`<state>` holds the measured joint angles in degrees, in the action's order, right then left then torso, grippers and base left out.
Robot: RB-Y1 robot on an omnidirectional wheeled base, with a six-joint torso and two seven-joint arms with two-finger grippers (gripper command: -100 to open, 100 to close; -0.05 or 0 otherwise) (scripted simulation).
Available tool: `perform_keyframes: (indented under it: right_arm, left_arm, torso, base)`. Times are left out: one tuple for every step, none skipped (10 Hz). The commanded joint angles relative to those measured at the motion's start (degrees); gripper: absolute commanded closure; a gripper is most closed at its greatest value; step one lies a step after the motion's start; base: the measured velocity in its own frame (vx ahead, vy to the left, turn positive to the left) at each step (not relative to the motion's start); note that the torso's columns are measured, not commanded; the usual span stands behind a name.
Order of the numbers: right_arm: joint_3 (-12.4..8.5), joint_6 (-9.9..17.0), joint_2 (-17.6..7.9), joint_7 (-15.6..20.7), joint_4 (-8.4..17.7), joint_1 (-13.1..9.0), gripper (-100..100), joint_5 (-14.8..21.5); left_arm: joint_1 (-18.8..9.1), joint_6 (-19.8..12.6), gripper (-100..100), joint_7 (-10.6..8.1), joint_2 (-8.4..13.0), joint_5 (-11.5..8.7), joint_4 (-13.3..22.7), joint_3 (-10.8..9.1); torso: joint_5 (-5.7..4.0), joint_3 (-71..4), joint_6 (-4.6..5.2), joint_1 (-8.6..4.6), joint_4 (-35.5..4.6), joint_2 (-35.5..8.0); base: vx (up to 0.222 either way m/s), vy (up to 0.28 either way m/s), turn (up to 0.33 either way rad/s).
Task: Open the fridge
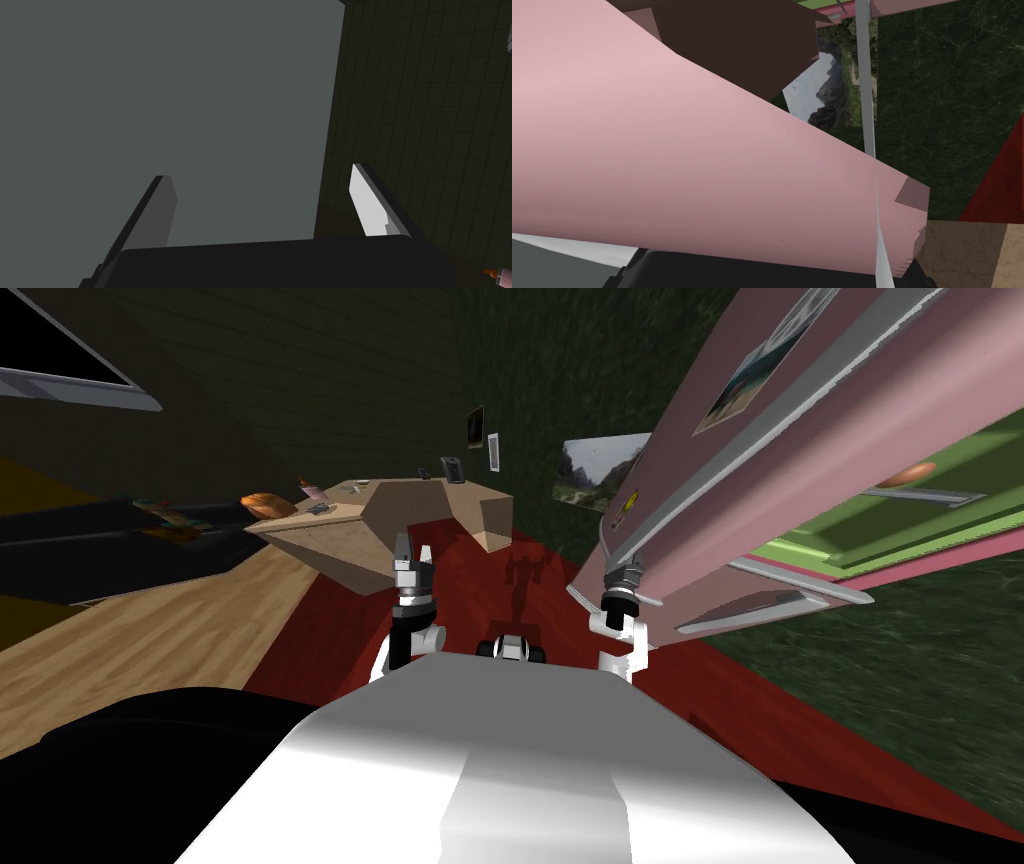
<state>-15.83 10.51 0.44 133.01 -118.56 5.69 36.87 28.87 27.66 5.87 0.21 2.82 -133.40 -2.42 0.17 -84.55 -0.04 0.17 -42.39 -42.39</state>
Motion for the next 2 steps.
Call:
perform_keyframes:
  right_arm:
    - [-0.02,0.05,0.03,-0.04,0.05,0.02,0,-0.02]
    - [-0.04,0.08,0.05,-0.07,0.08,0.04,0,-0.04]
  left_arm:
    - [0.0,0.0,0,0.0,0.0,0.0,0.0,0.0]
    - [0.0,0.0,0,0.0,0.0,0.0,0.0,0.0]
  torso:
    - [-0.05,0.01,0.01,-0.04,0.03,0.0]
    - [-0.08,0.01,0.02,-0.07,0.05,0.01]
  base:
    - [0.0,0.0,0.0]
    - [0.0,0.0,0.0]
